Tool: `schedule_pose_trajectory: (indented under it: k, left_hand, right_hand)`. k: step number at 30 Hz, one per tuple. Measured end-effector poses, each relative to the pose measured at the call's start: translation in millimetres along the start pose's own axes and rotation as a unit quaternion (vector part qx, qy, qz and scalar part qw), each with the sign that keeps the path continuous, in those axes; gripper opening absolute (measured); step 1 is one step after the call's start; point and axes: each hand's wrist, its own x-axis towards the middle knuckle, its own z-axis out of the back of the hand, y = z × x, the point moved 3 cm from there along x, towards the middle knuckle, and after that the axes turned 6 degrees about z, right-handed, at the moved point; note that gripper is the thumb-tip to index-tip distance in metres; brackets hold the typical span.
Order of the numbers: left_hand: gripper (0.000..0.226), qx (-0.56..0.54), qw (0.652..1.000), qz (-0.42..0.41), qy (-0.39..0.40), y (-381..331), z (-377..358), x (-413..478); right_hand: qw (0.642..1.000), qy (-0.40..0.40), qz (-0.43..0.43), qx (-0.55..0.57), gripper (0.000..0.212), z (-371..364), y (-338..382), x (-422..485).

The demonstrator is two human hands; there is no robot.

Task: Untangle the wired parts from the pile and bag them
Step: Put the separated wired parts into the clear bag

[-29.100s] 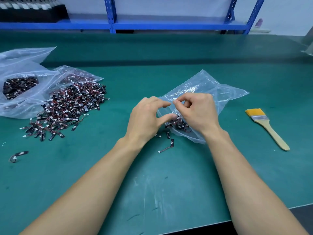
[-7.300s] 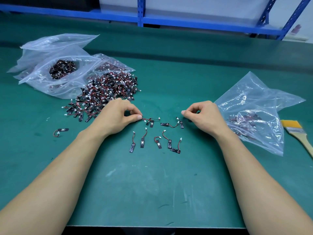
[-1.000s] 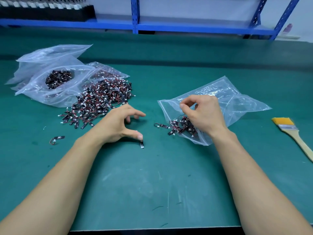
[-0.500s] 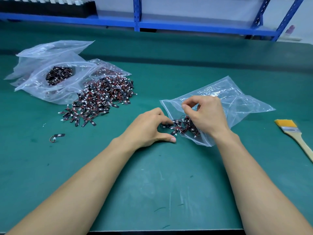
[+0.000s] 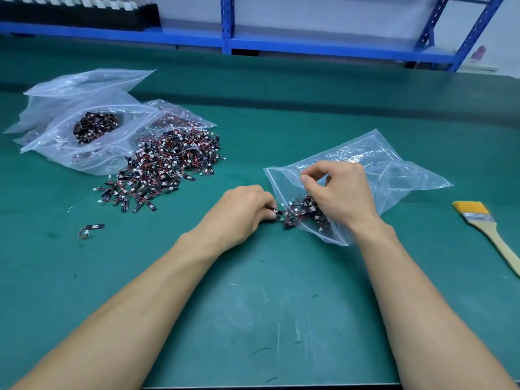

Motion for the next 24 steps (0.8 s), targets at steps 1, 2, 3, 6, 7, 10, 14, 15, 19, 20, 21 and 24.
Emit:
schedule_pose_trajectory:
  k: [1,2,3,6,7,10,14,15,19,20,21,24]
  left_hand:
    - [0.013,-0.012,1.0,0.005,-0.022,1.4,3.8,-1.0]
    - [0.012,-0.024,0.999,0.009,-0.045,1.2,7.4,-1.2]
    - [0.011,-0.034,0.997,0.011,-0.064,-1.5,9.9,-0.6]
    - [0.011,-0.048,0.995,0.013,-0.091,-23.3,8.6,8.0]
    - [0.012,-0.045,0.994,0.01,-0.096,-32.2,5.4,12.1]
    - [0.015,-0.028,0.994,0.004,-0.103,-51.8,-3.5,22.9]
    - [0.013,-0.046,0.99,-0.028,-0.13,-45.3,-3.7,22.0]
    - [0.016,-0.056,0.987,-0.039,-0.143,-40.4,-1.9,19.4]
    - [0.02,-0.099,0.977,-0.068,-0.175,-21.4,5.9,10.9]
    - [0.016,-0.102,0.977,-0.08,-0.167,-19.7,6.4,9.7]
    - [0.011,-0.095,0.98,-0.096,-0.148,-19.6,5.8,8.6]
    - [0.011,-0.01,0.99,-0.13,-0.063,-27.6,-4.6,7.7]
  right_hand:
    - [1.0,-0.001,-0.001,0.002,0.009,0.6,0.5,0.3]
    - [1.0,-0.003,0.0,0.007,0.009,1.1,1.4,0.5]
    - [1.0,-0.006,0.002,0.013,0.009,1.6,2.4,0.8]
    - [0.999,-0.014,0.003,0.037,0.008,2.7,5.6,1.5]
    - [0.999,-0.016,0.001,0.044,0.008,2.9,6.2,1.7]
    - [0.998,-0.023,-0.009,0.056,0.009,4.0,6.7,1.4]
    - [0.997,-0.034,-0.012,0.065,0.009,5.5,7.0,0.5]
    - [0.997,-0.035,-0.009,0.063,0.009,5.5,7.4,0.4]
    - [0.997,-0.036,-0.008,0.064,0.009,6.1,8.2,0.5]
    - [0.997,-0.037,-0.009,0.065,0.009,6.5,8.3,0.6]
    - [0.997,-0.036,-0.01,0.066,0.009,6.7,8.5,0.7]
    - [0.997,-0.035,-0.018,0.072,0.009,7.3,9.0,1.3]
